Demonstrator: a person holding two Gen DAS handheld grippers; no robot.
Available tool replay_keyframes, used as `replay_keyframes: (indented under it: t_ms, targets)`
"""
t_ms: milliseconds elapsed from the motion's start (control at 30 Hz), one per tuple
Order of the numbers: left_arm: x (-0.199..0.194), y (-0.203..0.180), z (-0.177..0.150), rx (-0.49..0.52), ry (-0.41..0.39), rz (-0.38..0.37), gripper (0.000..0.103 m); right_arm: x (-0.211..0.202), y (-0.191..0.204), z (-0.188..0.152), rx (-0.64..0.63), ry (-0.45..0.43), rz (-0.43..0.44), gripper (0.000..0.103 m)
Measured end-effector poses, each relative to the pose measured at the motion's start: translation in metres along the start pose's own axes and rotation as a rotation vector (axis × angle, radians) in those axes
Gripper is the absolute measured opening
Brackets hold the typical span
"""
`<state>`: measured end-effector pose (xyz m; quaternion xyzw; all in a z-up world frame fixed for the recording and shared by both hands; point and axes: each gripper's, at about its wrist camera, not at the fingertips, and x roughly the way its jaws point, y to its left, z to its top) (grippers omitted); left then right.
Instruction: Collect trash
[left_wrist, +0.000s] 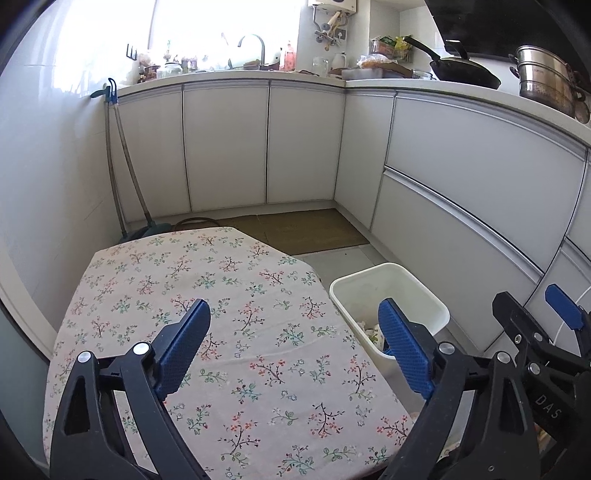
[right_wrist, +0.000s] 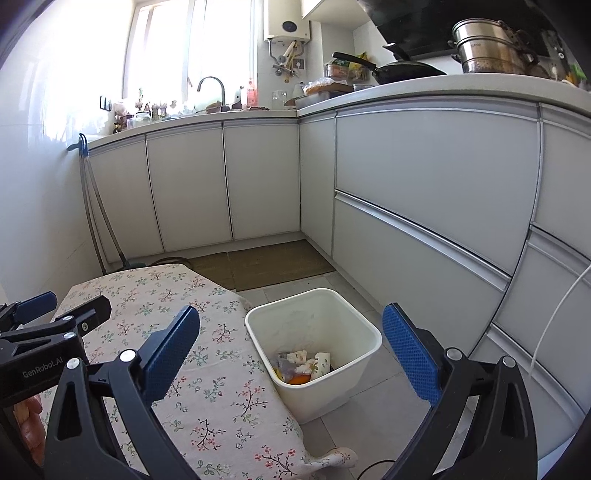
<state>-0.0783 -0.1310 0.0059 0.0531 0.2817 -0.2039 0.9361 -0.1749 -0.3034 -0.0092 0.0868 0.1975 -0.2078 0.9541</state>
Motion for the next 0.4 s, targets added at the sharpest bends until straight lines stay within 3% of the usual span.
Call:
replay_keyframes:
  t_ms: [400]
  targets:
    - [-0.0006,-0.0027,0.0006,-0.002,0.016,-0.007,0.096,0.0027,-0.005,0.0005,0.014,0.005,-0.048,0.096]
